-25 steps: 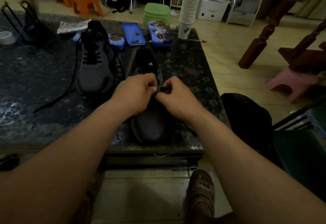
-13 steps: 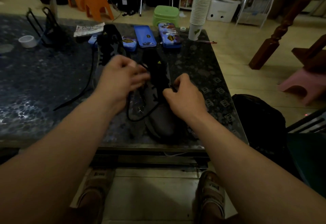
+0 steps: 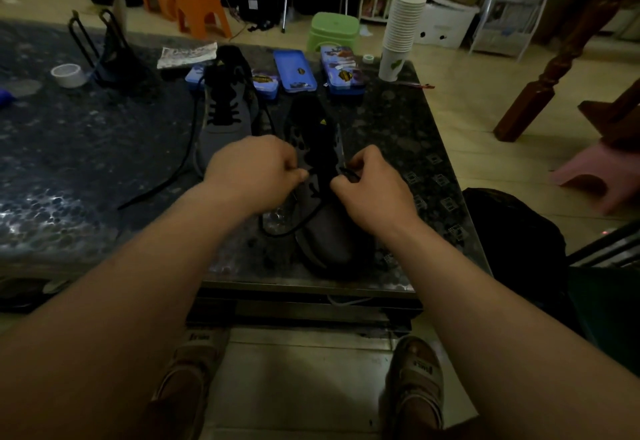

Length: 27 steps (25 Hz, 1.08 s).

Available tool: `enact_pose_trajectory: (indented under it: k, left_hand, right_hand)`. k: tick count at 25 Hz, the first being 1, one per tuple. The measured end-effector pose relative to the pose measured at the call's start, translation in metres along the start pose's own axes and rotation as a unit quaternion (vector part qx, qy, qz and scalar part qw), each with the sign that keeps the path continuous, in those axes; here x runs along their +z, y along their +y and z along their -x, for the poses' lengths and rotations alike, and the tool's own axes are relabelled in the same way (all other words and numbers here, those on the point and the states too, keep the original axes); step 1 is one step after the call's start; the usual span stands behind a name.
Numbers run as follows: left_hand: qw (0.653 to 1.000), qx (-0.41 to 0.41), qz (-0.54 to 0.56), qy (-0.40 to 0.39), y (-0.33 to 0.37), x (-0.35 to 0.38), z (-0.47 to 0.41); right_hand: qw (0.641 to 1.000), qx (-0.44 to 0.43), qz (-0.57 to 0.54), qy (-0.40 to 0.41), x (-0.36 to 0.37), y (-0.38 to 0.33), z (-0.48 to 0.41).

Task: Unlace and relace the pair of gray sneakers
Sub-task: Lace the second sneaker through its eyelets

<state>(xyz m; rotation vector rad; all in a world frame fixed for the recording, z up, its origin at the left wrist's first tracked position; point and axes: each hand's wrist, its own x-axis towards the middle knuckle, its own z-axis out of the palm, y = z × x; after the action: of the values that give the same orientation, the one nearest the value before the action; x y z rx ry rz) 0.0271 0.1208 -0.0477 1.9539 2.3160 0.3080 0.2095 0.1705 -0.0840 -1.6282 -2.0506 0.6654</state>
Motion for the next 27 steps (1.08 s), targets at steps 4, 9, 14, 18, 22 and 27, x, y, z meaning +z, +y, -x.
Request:
enact_pose_trajectory:
  k: [4,9,14,18,22,27]
  left_hand:
    - [0.968,-0.121,0.146,0.167,-0.066,-0.016,0.005]
    - [0.904,-0.139,0.379,0.145,-0.056,-0.013,0.019]
    - [0.904,-0.087,0.417,0.043,-0.011,0.005,0.023]
    - [0.855,-0.082,0.511,0.029,-0.003,0.004,0.019]
    - [0.841,0.001,0.532,0.096,0.0,-0.029,0.021]
    - [0.842,-0.003,0.53,0.105,-0.001,-0.022,0.016]
  right_hand:
    - [1.0,0.002,-0.007,-0.006,-0.002,0.001,0.0]
    - [0.969,-0.16,0.153,0.108,0.01,-0.01,0.007]
    - [0.984,-0.154,0.074,0.052,0.01,-0.021,0.001]
    - [0.995,-0.095,-0.041,-0.014,-0.005,-0.016,0.0]
    - [0.989,-0.145,-0.041,0.001,-0.005,-0.021,-0.008]
    - [0.989,-0.146,-0.038,0.003,0.004,-0.019,-0.017]
